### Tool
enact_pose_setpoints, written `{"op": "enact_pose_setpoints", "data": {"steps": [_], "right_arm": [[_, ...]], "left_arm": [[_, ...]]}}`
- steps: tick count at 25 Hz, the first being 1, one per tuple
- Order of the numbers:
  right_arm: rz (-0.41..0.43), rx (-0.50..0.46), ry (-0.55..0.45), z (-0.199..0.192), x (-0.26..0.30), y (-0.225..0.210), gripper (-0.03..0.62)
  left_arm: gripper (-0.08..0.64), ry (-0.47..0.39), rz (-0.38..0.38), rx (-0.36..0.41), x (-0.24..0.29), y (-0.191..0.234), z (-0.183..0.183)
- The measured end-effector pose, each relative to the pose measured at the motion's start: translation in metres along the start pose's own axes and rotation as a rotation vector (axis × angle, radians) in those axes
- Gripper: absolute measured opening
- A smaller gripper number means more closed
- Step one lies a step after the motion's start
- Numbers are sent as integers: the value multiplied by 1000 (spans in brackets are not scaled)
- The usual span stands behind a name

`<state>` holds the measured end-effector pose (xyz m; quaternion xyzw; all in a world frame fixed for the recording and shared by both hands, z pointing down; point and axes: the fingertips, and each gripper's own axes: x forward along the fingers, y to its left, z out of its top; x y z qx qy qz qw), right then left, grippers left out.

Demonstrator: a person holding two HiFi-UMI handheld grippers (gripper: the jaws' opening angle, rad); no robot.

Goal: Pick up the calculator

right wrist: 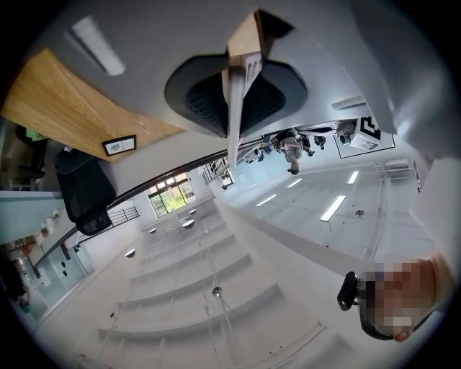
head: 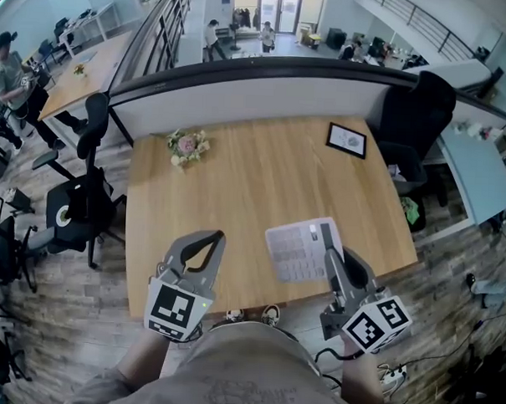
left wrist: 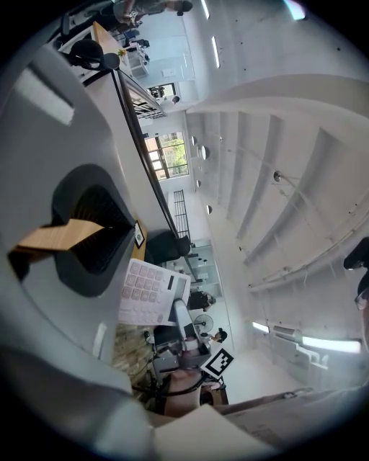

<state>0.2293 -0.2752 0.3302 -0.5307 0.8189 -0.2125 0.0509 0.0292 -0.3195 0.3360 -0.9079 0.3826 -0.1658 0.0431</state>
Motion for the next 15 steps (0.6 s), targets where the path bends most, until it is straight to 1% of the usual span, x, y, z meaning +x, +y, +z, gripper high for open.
{"op": "enact_pose_setpoints", "data": {"steps": [7, 15], "right_arm": [[16, -17, 6, 3, 1, 3, 55], [23, -30, 14, 4, 7, 10, 55]], "left_arm": [[2, -18, -2, 5, 1, -3, 8], [2, -22, 6, 2, -4, 8, 7]]}}
